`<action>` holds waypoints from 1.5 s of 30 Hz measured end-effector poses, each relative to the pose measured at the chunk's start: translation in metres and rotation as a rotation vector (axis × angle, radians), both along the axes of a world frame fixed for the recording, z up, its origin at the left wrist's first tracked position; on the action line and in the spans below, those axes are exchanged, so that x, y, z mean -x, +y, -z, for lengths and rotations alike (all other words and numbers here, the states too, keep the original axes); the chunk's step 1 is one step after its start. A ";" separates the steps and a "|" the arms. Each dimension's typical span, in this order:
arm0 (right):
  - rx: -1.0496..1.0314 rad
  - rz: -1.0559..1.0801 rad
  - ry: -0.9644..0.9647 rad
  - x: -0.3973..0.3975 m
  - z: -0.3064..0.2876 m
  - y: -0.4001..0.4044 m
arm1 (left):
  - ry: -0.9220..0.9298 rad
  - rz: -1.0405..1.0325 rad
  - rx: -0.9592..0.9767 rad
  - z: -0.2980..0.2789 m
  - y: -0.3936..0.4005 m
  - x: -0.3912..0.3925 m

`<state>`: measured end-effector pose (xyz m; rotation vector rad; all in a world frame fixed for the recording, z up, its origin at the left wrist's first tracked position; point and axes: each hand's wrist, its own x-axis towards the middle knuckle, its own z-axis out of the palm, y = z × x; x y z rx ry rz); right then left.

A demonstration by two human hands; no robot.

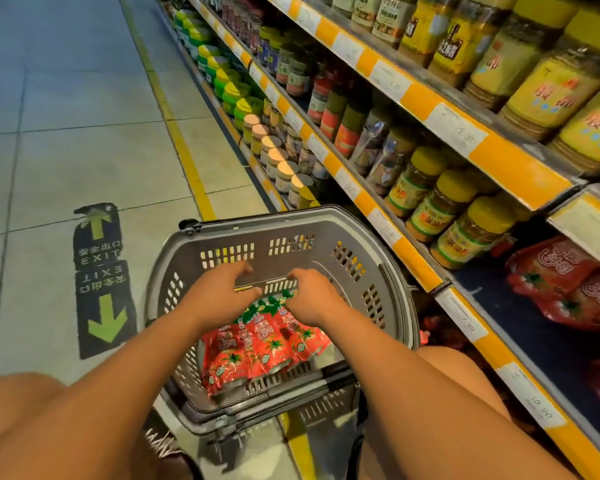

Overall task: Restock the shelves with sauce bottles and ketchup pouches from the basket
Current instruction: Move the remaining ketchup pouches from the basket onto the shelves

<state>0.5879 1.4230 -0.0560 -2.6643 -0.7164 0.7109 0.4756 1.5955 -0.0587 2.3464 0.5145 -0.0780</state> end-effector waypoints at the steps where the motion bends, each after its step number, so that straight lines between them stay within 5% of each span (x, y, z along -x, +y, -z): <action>1: 0.029 -0.019 0.005 -0.001 0.006 0.006 | 0.027 0.008 -0.009 0.003 0.003 0.000; 11: 0.137 -0.082 0.031 -0.004 0.065 0.031 | 0.165 0.011 0.008 0.033 0.021 -0.015; 27: 0.255 -0.075 0.236 -0.011 0.158 0.029 | 0.501 -0.060 0.088 0.156 0.003 -0.038; 45: 0.324 0.063 0.489 -0.025 0.211 0.045 | 0.768 -0.458 0.261 0.216 0.000 -0.046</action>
